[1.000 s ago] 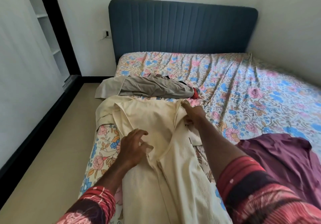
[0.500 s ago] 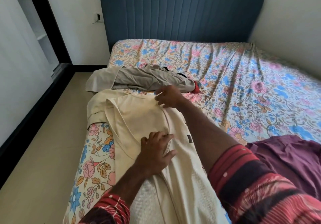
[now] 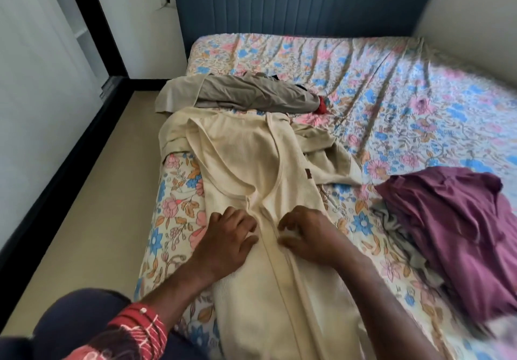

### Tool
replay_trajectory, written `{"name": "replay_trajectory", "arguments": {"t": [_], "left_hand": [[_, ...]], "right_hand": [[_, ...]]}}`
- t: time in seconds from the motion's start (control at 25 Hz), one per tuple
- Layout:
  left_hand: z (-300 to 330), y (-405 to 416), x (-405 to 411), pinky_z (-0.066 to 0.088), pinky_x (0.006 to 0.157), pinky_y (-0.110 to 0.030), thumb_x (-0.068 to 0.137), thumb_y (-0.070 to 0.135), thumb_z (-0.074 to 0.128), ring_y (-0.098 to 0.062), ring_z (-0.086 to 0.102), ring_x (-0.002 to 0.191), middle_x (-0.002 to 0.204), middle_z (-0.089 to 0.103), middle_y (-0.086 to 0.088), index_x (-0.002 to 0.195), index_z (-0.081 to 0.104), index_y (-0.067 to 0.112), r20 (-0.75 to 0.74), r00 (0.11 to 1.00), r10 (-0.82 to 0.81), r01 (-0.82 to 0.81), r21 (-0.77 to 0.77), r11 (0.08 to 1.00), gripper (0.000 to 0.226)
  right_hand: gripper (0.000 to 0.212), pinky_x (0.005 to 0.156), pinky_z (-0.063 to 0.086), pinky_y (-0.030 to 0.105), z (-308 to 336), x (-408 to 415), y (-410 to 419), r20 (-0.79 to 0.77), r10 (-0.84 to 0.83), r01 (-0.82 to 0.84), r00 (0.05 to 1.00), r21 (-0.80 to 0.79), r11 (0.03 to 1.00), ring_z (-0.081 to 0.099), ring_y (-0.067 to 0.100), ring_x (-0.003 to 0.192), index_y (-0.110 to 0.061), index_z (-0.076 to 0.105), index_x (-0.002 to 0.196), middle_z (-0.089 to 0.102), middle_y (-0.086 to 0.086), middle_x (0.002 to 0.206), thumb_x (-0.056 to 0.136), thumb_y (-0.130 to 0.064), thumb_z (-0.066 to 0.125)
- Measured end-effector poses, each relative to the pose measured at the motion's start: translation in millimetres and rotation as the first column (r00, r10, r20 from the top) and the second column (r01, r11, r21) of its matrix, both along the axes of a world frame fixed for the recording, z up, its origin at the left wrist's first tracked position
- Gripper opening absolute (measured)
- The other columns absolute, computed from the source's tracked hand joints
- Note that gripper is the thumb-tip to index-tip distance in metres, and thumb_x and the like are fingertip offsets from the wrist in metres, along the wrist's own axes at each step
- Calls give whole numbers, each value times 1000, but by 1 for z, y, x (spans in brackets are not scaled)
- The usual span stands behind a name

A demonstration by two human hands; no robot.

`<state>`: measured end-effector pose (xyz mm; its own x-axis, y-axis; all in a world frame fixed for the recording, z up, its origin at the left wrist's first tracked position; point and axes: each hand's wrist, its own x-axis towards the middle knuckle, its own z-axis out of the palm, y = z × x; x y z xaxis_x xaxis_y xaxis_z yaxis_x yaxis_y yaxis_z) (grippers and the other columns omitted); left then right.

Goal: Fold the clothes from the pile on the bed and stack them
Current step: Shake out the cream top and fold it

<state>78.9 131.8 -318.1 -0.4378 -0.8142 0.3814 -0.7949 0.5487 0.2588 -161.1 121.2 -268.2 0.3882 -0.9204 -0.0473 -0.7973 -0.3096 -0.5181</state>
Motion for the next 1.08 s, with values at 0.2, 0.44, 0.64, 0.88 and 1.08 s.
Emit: {"name": "replay_trajectory", "arguments": {"t": [0.2, 0.44, 0.64, 0.88, 1.08], "left_hand": [[1, 68, 10, 46, 80, -34, 99, 41, 49, -16, 55, 100, 110, 56, 4, 114, 61, 25, 152, 947, -283, 281, 32, 959, 25], [-17, 121, 54, 35, 100, -48, 84, 33, 53, -28, 55, 126, 141, 57, -9, 133, 59, 31, 469, 800, -374, 499, -173, 849, 49], [-2, 139, 40, 30, 106, -48, 81, 38, 64, -27, 47, 123, 134, 50, -5, 129, 54, 39, 574, 677, -460, 617, -101, 780, 49], [-9, 140, 28, 47, 93, -41, 93, 47, 61, -24, 53, 120, 138, 53, -2, 127, 55, 38, 540, 637, -550, 669, -34, 742, 36], [12, 142, 32, 57, 91, -34, 98, 6, 59, -19, 68, 109, 111, 75, -1, 113, 74, 25, -533, 846, -12, 403, 625, 669, 28]], "right_hand": [[41, 95, 48, 30, -4, -21, 74, -77, 200, -187, 977, 151, 971, 59, 8, 108, -43, 64, 126, 59, -14, 118, 89, -59, 64], [77, 107, 49, 37, 9, -112, 125, 31, 2, -1, 1000, -21, 1000, 57, 0, 127, -57, 68, 116, 61, -25, 137, 82, 11, 58], [89, 128, 19, 51, -5, -129, 148, -77, 54, -44, 996, 123, 991, 11, 2, 156, -66, 50, 132, 17, -31, 162, 85, 8, 63], [72, 127, 4, 60, -23, -126, 146, -46, 185, -181, 982, 79, 980, -14, 6, 157, -54, 67, 124, 4, -21, 170, 83, 3, 56], [46, 119, 36, 39, -8, -107, 113, 410, 115, -250, 905, 293, 923, 50, 17, 142, -20, 80, 114, 63, -2, 142, 72, -20, 62]]}}
